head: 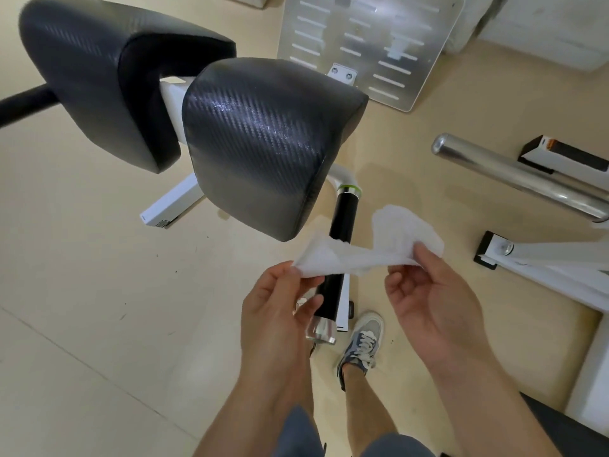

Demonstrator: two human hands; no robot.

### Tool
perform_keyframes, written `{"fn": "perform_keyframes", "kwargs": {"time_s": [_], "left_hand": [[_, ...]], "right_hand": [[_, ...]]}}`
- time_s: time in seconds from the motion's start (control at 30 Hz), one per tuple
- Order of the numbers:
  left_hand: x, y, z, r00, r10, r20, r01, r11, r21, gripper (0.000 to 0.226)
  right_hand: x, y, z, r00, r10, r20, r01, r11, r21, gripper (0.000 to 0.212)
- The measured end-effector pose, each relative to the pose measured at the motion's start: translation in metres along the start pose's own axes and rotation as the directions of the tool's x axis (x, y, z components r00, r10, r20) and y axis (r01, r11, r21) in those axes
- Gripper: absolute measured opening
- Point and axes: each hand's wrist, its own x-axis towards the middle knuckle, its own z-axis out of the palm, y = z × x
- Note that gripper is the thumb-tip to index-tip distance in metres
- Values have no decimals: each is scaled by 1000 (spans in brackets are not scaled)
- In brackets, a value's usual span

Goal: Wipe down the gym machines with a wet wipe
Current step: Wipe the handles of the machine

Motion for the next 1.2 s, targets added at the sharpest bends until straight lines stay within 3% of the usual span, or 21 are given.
{"fn": "perform_keyframes", "kwargs": {"time_s": [0.1, 0.2, 0.27, 0.37, 0.43, 0.53, 0.63, 0.7, 0.77, 0.93, 1.03, 1.1, 1.2], "left_hand": [[5, 3, -1, 982, -181, 45, 186, 931, -315, 20], [13, 6, -8, 970, -204, 130, 239, 888, -392, 19], [21, 6, -13, 973, -144, 182, 189, 947, -261, 31], [36, 8, -25, 978, 50, 204, -83, 984, 155, 39], [40, 15, -33, 938, 118, 325, -245, 890, 384, 33], [36, 30, -34, 852, 32, 522, -380, 725, 575, 43], [27, 34, -18, 822, -65, 565, -295, 801, 521, 30], [21, 26, -2, 782, -222, 582, -56, 905, 421, 25], [19, 15, 12, 739, -349, 576, 154, 920, 359, 39], [26, 7, 12, 801, -239, 549, 56, 943, 328, 19], [33, 12, -1, 906, -124, 405, 55, 983, 178, 23], [40, 10, -8, 966, -32, 256, -4, 991, 136, 39], [56, -4, -15, 994, 99, 44, -108, 929, 355, 48]], "right_hand": [[4, 3, -7, 999, 30, -16, -29, 999, 29, 10], [4, 9, -11, 995, 90, -50, -85, 993, 87, 9], [5, 13, -9, 991, 103, -86, -92, 989, 117, 11], [8, 13, -2, 990, -4, -144, 6, 1000, 11, 15], [6, 10, 3, 990, -109, -88, 94, 982, -161, 20], [-1, 3, 9, 979, -180, 93, 199, 943, -267, 24], [-6, -9, 14, 970, -131, 207, 168, 970, -176, 28], [-10, -16, 20, 952, -78, 297, 119, 985, -122, 32], [-14, -21, 23, 927, -55, 371, 101, 989, -105, 35], [-10, -33, 11, 909, -127, 398, 195, 971, -136, 27], [-2, -26, -8, 958, -56, 282, 94, 988, -126, 21], [2, -9, -18, 988, 18, 156, -6, 997, -78, 22], [8, 22, -26, 998, 63, -26, -64, 995, -70, 16]]}}
